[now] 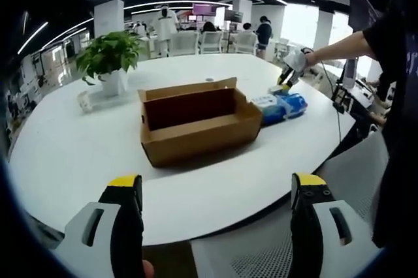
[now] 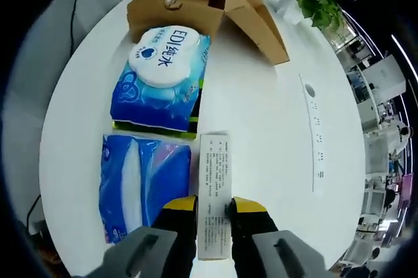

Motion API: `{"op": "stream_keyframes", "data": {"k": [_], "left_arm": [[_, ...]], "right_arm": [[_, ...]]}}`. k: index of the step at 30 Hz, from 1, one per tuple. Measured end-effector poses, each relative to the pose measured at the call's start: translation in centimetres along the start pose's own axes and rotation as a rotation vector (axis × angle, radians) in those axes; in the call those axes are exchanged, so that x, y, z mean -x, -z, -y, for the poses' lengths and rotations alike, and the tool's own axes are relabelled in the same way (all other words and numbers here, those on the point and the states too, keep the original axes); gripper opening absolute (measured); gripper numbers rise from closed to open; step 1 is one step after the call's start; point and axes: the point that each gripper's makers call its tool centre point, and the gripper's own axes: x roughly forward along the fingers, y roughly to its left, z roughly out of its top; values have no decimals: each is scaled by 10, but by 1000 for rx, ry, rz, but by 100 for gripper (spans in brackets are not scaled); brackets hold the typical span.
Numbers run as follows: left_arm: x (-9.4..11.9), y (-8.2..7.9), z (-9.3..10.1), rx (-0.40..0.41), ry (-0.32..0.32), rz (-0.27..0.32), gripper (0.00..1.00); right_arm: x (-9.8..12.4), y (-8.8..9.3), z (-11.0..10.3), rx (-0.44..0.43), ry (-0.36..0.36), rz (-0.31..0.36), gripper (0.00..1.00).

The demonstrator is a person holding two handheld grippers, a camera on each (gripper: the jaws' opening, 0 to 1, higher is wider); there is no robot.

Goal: Operate the shoe box by opening the lid, removing the specified soft item, and placing it in the target area until the item is outside and the box remains undamaged.

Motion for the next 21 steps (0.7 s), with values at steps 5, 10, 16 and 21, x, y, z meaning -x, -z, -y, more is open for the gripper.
{"op": "stream_keyframes", "data": {"k": [5,10,16,21], "left_arm": [[-1,0,0,-5,3,-3,93],[-1,0,1,-6,3,-4,93],[-1,1,1,-9,4,-9,93],[-2,2,2,-6,5,-10,93]], "right_arm": [[-2,4,-1,-3,0,-10,15],[-4,8,-4,-3,0,-29,15],[-4,8,-2,-17,6,-29,15],[-5,8,-1,-21,12,-30,16]]}}
